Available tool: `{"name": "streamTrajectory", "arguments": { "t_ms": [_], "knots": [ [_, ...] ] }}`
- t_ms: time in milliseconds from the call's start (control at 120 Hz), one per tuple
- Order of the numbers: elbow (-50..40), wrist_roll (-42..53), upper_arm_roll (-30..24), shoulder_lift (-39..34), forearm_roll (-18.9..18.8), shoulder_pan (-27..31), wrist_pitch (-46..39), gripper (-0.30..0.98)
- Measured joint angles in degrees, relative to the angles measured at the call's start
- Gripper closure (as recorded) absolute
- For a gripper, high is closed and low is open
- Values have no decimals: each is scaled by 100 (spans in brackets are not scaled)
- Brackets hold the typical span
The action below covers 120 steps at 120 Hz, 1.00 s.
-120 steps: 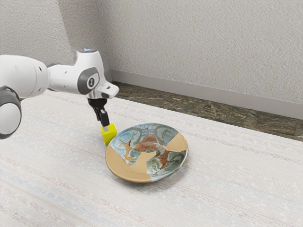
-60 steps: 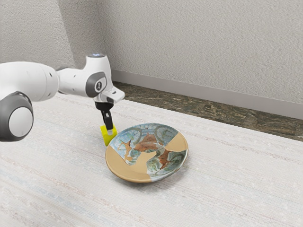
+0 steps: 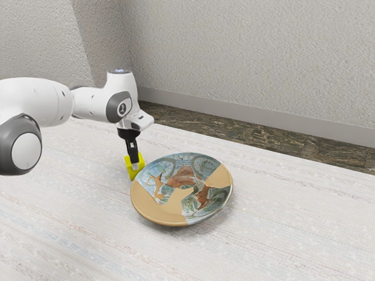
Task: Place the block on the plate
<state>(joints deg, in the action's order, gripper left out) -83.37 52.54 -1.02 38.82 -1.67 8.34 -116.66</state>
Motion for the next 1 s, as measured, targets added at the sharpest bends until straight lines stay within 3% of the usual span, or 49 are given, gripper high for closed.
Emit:
{"name": "streamTrajectory", "arguments": {
  "t_ms": [442,1000],
  "knots": [
    [13,63,31,82,-14,47,-19,20],
    [102,62,39,141,-40,31,-67,28]
  ]
}}
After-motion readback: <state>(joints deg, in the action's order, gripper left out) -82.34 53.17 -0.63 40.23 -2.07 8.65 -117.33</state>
